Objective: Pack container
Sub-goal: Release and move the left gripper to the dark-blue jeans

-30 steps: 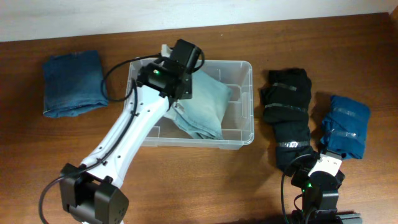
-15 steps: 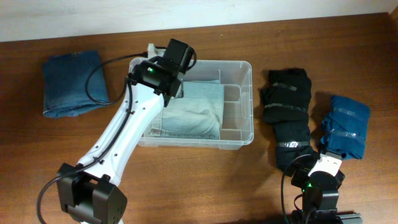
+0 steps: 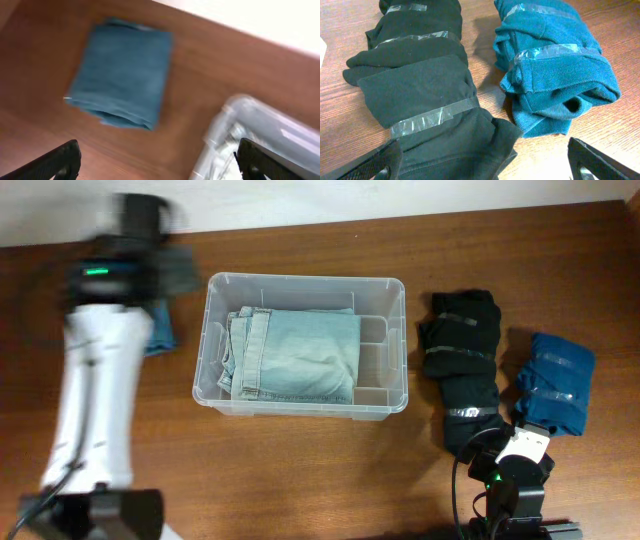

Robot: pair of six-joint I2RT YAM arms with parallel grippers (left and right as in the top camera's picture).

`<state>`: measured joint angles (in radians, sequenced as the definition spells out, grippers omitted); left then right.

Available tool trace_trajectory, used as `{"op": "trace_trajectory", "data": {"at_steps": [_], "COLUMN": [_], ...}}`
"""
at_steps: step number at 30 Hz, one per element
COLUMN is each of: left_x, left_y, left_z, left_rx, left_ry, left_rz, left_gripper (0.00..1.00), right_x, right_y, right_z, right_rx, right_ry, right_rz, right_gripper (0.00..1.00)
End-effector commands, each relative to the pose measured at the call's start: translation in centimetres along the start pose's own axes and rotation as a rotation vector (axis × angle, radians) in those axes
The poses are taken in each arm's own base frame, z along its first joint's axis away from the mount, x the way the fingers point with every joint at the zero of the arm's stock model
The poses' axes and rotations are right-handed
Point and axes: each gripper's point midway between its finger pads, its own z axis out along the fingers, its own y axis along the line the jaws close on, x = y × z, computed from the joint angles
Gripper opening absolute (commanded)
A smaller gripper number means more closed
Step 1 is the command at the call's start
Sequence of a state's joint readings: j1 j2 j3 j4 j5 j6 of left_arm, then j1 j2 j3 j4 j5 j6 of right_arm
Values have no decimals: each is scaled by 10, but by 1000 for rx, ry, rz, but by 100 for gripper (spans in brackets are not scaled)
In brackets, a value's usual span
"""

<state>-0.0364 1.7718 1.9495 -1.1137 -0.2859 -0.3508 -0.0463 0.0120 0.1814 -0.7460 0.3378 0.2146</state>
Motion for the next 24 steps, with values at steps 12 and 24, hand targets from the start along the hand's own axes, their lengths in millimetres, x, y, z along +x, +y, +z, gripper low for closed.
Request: {"op": "trace_trajectory", "data": {"at_steps": [12, 24], "left_x": [15, 66], "left_y": [150, 181], "left_z": [94, 218], "left_rx": [259, 543], "left_ry": [267, 362], "left_rz": [-398, -454], "left_gripper": [100, 100], "right_x": [1, 1], "right_y": [-2, -2], "right_z": [1, 1], "right_rx": [11, 11], "right_ry": [-2, -2], "right_rz": [14, 14], "right_gripper": [98, 99]}}
